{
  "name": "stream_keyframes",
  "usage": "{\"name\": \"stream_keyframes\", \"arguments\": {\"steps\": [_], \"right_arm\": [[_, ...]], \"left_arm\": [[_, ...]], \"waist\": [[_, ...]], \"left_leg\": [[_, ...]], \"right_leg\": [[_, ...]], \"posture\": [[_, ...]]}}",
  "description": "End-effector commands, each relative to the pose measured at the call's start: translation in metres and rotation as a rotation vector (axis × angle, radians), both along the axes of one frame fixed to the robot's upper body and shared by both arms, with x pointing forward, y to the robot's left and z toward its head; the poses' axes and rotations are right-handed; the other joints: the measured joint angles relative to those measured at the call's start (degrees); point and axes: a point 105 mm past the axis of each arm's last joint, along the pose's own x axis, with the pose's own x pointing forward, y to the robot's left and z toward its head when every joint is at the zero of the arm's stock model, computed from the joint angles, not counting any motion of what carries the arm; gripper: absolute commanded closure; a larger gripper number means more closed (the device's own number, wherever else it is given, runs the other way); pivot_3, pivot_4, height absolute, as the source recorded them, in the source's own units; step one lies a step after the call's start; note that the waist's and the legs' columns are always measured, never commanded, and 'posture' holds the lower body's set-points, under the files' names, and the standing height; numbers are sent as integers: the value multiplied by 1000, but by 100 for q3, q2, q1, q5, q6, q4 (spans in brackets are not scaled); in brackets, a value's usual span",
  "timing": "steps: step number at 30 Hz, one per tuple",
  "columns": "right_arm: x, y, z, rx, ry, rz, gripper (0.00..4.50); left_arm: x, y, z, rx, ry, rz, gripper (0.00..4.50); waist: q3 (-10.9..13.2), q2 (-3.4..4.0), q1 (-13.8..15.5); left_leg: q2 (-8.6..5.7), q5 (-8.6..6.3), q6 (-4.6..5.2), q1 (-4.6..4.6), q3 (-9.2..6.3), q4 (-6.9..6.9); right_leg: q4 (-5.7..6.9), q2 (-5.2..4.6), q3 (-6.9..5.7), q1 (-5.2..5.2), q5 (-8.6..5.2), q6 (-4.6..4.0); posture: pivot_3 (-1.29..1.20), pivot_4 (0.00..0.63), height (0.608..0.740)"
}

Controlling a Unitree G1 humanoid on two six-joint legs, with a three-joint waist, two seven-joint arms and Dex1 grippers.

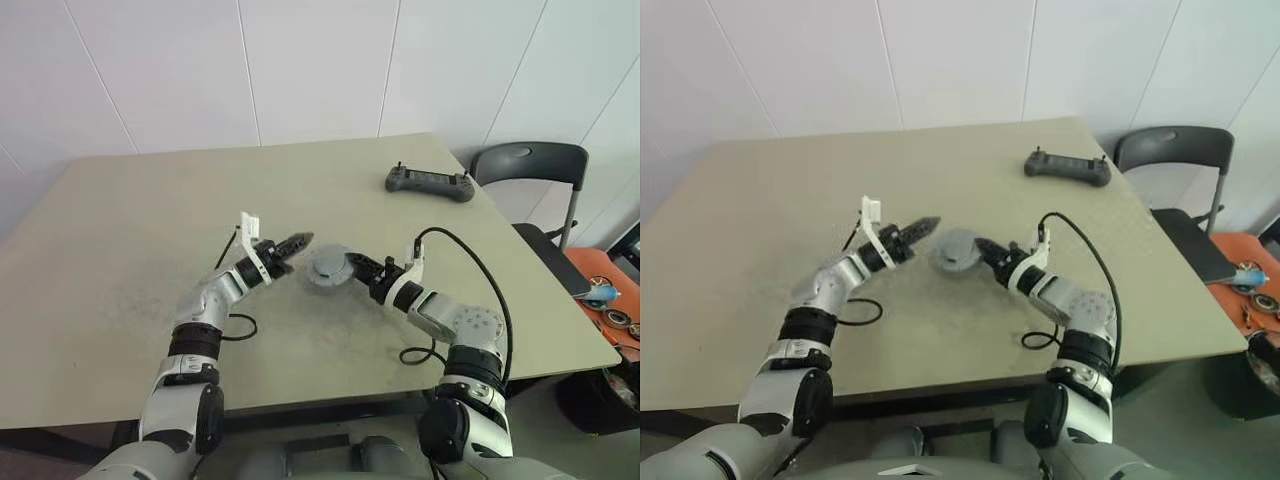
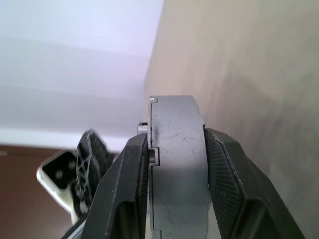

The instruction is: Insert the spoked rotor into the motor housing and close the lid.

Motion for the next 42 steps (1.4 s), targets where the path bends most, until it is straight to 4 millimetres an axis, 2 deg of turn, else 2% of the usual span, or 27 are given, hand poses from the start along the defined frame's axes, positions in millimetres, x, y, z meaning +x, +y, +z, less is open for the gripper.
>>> {"name": "stream_keyframes", "arguments": {"steps": [1,4,7,11,15,16,23,29,32,35,37,42], "right_arm": [[15,0,30,92,-93,-63,3127],[19,1,36,137,-113,-90,3127],[24,9,45,199,-143,-101,3127],[22,21,57,242,-193,-67,3127],[19,25,61,249,-216,-31,3127],[20,25,63,254,-222,-26,3127],[17,31,65,259,-235,3,3127],[13,37,66,260,-245,41,3127],[13,37,66,258,-247,40,3127],[13,36,66,252,-247,42,3127],[13,37,65,246,-246,48,3127],[12,40,64,241,-247,59,3127]], "left_arm": [[5,8,18,-108,-3,63,4500],[9,10,9,-146,76,125,3870],[8,2,-2,-173,139,129,2886],[6,-4,1,-248,162,112,1499],[5,-6,1,-256,179,106,141],[6,-7,0,-260,191,107,15],[-2,-23,7,-361,239,-11,15],[4,-26,10,-427,269,-8,15],[11,-22,7,-455,308,43,554],[7,-27,5,-428,313,9,1610],[6,-27,5,-433,313,0,2103],[0,-28,10,-453,290,-38,2120]], "waist": [[0,1,-17],[1,1,-22],[4,5,-32],[4,6,-25],[4,6,-30],[4,6,-29],[4,7,-27],[5,6,-27],[4,6,-26],[5,6,-25],[5,6,-26],[5,6,-31]], "left_leg": [[0,0,0,7,1,0],[0,0,0,7,2,-1],[1,0,0,6,4,-5],[2,0,0,5,4,-8],[2,0,0,9,5,-6],[2,0,0,9,6,-6],[1,0,-1,5,5,-5],[1,0,-1,7,5,-3],[1,0,-1,7,6,-3],[1,0,-1,6,5,-4],[1,0,-1,5,6,-4],[0,1,-1,7,6,-3]], "right_leg": [[-1,0,0,7,-1,0],[-1,1,1,6,-2,-3],[-1,4,4,3,-1,-4],[-1,5,5,2,1,-9],[0,5,6,4,0,-11],[1,5,6,4,-2,-10],[-1,5,6,4,-3,-11],[1,6,6,4,-3,-12],[0,6,6,4,-3,-12],[0,6,6,4,-3,-12],[0,6,7,3,-1,-15],[0,6,7,3,-1,-15]], "posture": [[0,0,740],[0,0,740],[0,0,740],[0,0,740],[0,0,740],[0,0,740],[0,0,740],[0,0,740],[0,0,740],[0,0,740],[0,0,740],[0,0,740]]}}
